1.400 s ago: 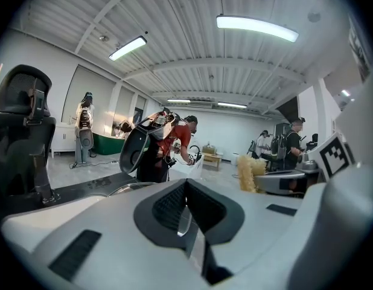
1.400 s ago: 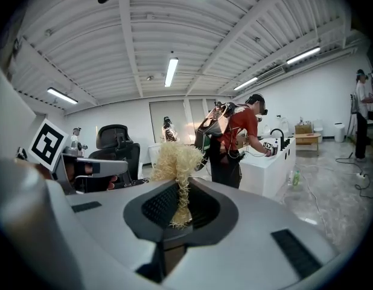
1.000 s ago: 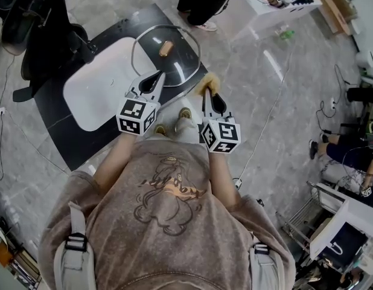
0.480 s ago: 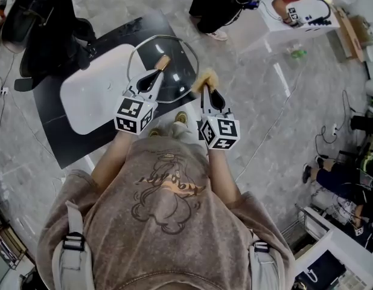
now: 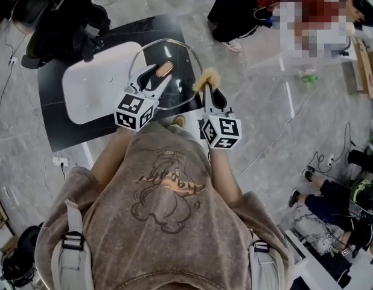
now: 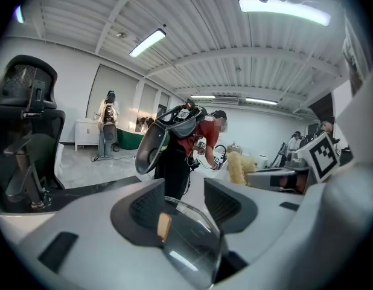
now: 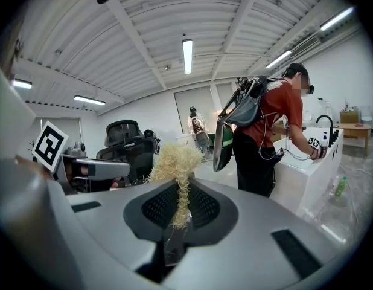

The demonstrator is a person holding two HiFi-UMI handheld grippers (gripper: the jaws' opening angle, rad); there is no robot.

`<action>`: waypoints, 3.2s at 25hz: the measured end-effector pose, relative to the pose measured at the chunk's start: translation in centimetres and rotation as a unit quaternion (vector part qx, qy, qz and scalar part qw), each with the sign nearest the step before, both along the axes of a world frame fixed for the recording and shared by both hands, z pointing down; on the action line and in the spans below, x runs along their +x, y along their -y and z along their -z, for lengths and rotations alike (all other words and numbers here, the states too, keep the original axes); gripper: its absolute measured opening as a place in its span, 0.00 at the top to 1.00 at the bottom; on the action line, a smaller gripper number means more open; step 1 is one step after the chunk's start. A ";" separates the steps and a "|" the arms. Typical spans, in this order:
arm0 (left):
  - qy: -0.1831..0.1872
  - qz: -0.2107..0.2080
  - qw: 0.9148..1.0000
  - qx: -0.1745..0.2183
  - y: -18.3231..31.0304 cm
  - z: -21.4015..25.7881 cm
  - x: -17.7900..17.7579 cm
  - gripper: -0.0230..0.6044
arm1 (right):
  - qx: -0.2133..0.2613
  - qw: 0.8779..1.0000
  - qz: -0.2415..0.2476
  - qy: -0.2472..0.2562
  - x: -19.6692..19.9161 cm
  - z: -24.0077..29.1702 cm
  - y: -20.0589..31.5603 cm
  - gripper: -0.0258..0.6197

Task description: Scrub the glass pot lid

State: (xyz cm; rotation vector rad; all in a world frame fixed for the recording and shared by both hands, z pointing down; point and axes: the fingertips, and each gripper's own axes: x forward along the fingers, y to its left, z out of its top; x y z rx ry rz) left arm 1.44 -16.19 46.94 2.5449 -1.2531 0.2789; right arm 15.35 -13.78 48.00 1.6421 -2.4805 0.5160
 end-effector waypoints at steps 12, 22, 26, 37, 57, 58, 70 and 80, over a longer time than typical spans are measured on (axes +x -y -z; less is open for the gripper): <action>0.077 -0.044 0.995 -0.055 2.4 -5.2 -0.3 0.59 | -0.015 1.000 -0.005 -0.003 -0.6 -1.0 2.6 0.90; 0.140 -0.092 0.979 -0.113 4.1 -12.7 0.6 0.59 | -0.034 0.999 -0.009 -0.016 -0.6 -2.6 2.6 0.90; 0.170 -0.108 0.971 -0.128 4.6 -15.0 1.0 0.60 | -0.044 0.999 -0.013 -0.017 -0.7 -3.3 2.2 0.90; 0.181 -0.122 0.963 -0.161 4.6 -15.5 1.2 0.67 | -0.074 0.997 0.015 -0.035 -1.2 -5.8 2.7 0.90; 0.190 -0.148 0.941 -0.238 4.3 -15.9 1.2 0.67 | -0.236 0.928 0.252 -0.141 -11.3 -15.3 -0.9 0.90; 0.190 -0.148 0.941 -0.238 4.3 -15.9 1.2 0.67 | -0.240 0.928 0.252 -0.135 -11.3 -15.4 -0.8 0.90; 0.191 -0.149 0.940 -0.239 4.3 -16.0 1.2 0.67 | -0.247 0.920 0.268 -0.141 -11.2 -15.7 -0.7 0.90; 0.194 -0.149 0.940 -0.240 4.4 -16.0 1.2 0.67 | -0.264 0.912 0.268 -0.161 -8.9 -15.6 1.7 0.90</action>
